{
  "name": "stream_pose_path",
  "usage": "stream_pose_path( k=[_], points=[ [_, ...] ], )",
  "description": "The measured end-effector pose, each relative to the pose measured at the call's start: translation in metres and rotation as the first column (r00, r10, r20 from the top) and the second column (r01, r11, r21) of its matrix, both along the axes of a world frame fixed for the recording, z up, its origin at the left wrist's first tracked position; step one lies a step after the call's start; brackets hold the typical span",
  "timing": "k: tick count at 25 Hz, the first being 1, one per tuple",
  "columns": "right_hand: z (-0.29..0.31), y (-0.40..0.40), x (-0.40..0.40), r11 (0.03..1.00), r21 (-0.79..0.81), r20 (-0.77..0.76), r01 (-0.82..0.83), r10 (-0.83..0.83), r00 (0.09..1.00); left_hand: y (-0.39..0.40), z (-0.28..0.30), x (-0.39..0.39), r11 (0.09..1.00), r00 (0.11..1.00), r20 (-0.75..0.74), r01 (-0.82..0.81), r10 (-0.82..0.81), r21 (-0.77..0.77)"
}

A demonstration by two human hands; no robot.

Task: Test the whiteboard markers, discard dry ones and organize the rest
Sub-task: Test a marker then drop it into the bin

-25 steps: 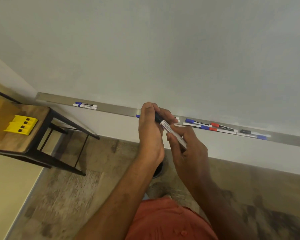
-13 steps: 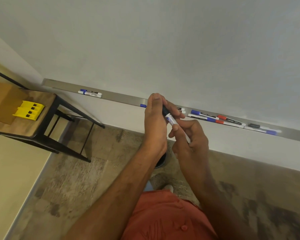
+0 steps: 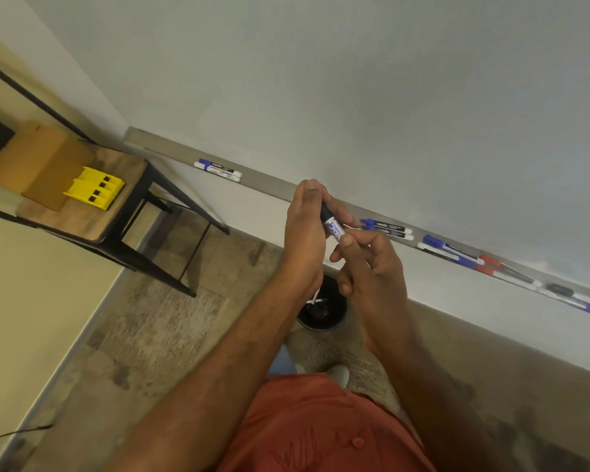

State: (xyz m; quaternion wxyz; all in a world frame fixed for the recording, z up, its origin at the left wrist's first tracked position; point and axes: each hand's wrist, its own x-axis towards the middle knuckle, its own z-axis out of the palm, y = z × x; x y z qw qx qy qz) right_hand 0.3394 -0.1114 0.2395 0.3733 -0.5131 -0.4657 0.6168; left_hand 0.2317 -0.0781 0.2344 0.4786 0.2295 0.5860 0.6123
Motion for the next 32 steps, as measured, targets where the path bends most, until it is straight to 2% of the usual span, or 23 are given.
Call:
stream_pose_path(
  k=[5,10,16,19,23,26,29,32],
  points=[
    [-0.03,0.045,-0.072,0.995,0.024,0.149,-0.1,0.095,0.984,0.021,-0.022,-0.078,0.997,0.999,-0.046,-0.025,0.022,-0.066],
    [-0.07,0.082,-0.144,0.958,0.073,0.406,-0.278,0.226,0.886,0.047,-0.068,-0.163,0.979,0.995,-0.072,-0.083,0.071,-0.188],
    [-0.126,0.128,-0.208,0.81,0.097,0.681,-0.578,0.37,0.632,0.078,-0.13,-0.246,0.925,0.992,-0.036,-0.127,0.123,-0.357],
    [-0.141,0.153,-0.242,0.736,0.046,0.823,-0.675,0.355,0.444,0.095,-0.151,-0.277,0.896,0.992,-0.068,-0.127,0.109,-0.426],
    [-0.152,0.192,-0.283,0.707,0.101,0.867,-0.7,0.283,0.411,0.126,-0.18,-0.32,0.86,0.984,-0.17,-0.136,0.058,-0.492],
    [-0.169,0.211,-0.303,0.678,0.151,0.907,-0.719,0.194,0.373,0.14,-0.2,-0.346,0.855,0.906,-0.422,-0.197,-0.029,-0.48],
    [-0.186,0.219,-0.318,0.625,0.192,0.936,-0.757,0.115,0.332,0.151,-0.213,-0.361,0.877,0.748,-0.644,-0.19,-0.161,-0.441],
    [-0.199,0.22,-0.325,0.606,0.244,0.932,-0.757,0.07,0.356,0.161,-0.22,-0.363,0.893,0.656,-0.702,-0.095,-0.275,-0.439]
  ],
)
